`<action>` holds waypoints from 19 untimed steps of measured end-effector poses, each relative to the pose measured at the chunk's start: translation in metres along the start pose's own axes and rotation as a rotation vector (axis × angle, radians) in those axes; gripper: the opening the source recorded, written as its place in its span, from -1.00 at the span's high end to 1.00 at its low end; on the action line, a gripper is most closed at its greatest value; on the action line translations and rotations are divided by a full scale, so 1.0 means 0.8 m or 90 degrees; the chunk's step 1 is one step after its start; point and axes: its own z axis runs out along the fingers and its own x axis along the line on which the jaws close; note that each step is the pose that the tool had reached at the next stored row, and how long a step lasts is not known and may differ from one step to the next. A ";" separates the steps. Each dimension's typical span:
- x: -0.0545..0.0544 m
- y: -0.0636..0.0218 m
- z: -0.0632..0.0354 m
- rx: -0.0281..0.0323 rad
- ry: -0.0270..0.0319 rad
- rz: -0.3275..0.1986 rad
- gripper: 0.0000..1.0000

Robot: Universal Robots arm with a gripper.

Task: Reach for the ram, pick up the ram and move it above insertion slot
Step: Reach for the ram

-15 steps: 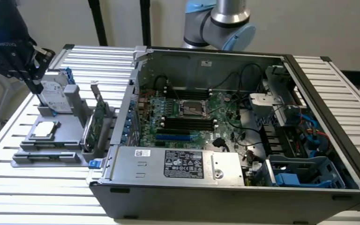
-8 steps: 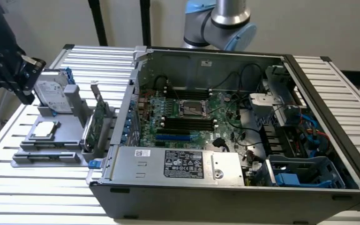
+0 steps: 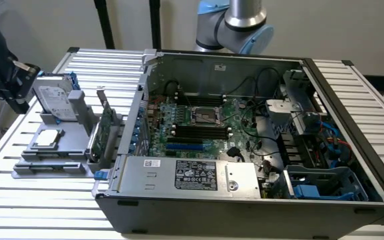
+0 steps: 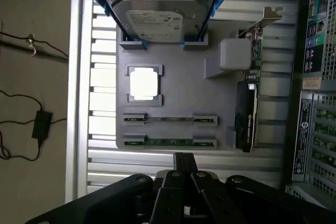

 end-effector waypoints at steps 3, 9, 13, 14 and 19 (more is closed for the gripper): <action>0.000 0.000 0.000 0.0000 0.0013 -0.034 0.79; 0.000 0.000 0.000 0.0000 0.0039 -0.104 0.79; 0.000 0.000 0.001 0.0001 0.0057 -0.150 0.79; 0.000 0.000 0.001 0.0001 0.0061 -0.162 0.79; 0.000 0.000 0.001 0.0001 0.0083 -0.220 0.79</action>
